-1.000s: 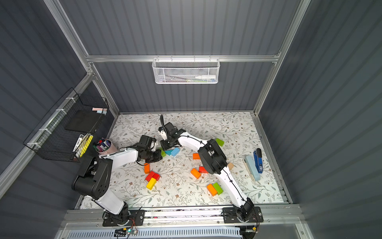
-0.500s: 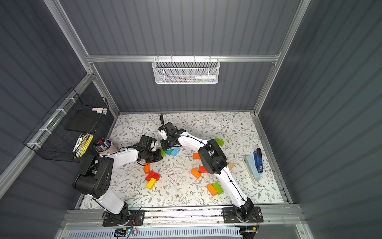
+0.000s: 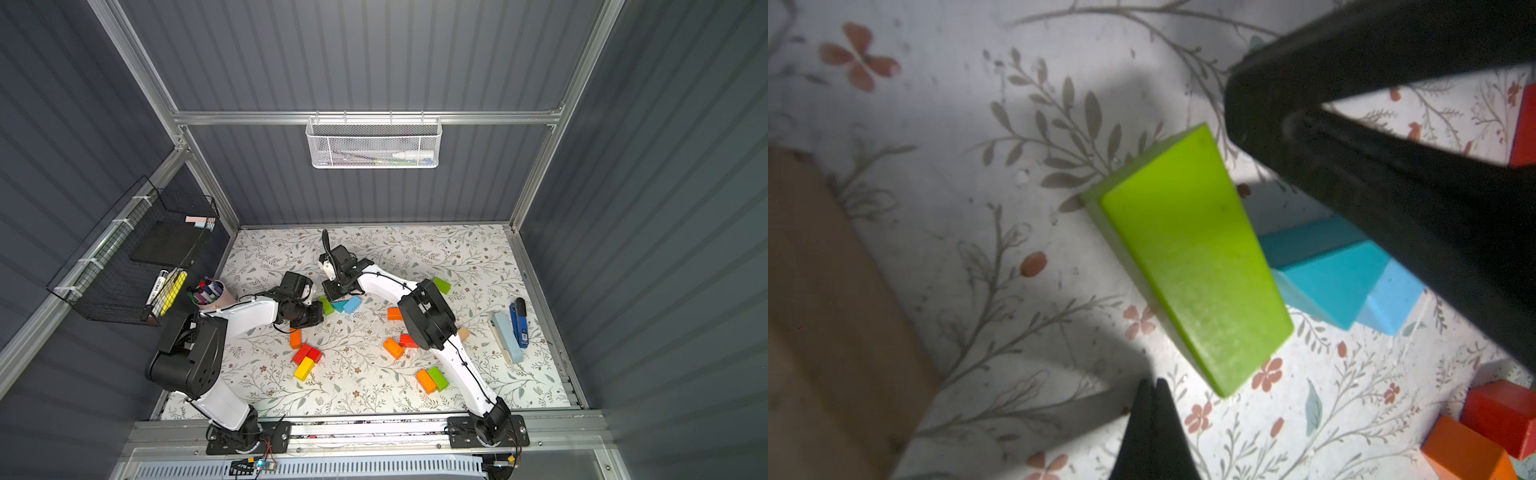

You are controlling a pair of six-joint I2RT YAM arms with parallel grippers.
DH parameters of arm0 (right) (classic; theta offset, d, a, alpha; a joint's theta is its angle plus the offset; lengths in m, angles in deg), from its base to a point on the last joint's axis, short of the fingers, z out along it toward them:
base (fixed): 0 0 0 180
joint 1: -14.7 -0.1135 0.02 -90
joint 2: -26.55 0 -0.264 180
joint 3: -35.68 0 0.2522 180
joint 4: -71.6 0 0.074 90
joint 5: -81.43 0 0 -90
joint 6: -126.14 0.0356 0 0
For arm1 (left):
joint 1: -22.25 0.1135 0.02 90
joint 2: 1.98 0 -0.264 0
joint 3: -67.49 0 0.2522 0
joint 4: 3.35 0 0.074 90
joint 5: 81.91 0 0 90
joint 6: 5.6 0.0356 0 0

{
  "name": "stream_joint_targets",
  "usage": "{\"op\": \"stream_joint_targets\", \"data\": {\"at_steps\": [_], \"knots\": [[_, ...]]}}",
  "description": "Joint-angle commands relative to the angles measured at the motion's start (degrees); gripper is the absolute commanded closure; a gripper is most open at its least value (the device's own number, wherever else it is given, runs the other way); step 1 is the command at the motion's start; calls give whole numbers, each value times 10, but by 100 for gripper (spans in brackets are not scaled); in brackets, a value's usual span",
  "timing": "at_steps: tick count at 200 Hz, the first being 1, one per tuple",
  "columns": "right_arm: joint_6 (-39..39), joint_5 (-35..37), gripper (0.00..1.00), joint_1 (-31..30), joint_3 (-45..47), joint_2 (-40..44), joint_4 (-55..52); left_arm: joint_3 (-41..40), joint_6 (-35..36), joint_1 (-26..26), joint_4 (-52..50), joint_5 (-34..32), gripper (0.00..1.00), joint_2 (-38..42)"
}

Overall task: Assemble a heart with building blocks
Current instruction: Adjust the building block at the center of the board, then pick up the building block from the center of the board.

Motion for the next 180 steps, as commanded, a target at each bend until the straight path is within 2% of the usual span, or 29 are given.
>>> {"op": "stream_joint_targets", "data": {"at_steps": [1, 39, 126, 136, 150, 180], "knots": [[-1, -8, 100, 0, -12, -8, -7, 21, 8, -5, -10, -13, 99, 4], [0, -11, 100, 0, -12, -10, -7, 35, 1, -5, 10, 2, 100, -18], [-3, -37, 100, 0, -14, -16, -7, 26, 2, -5, 7, 7, 100, -11], [-2, -31, 100, 0, -14, -14, -7, 26, 2, -5, 5, 7, 100, -10], [19, 32, 100, 2, -14, -2, -25, 31, 5, -5, -7, -1, 100, -5], [26, 90, 100, 8, 6, 49, -16, 33, 13, -5, -41, -14, 100, 21]]}}
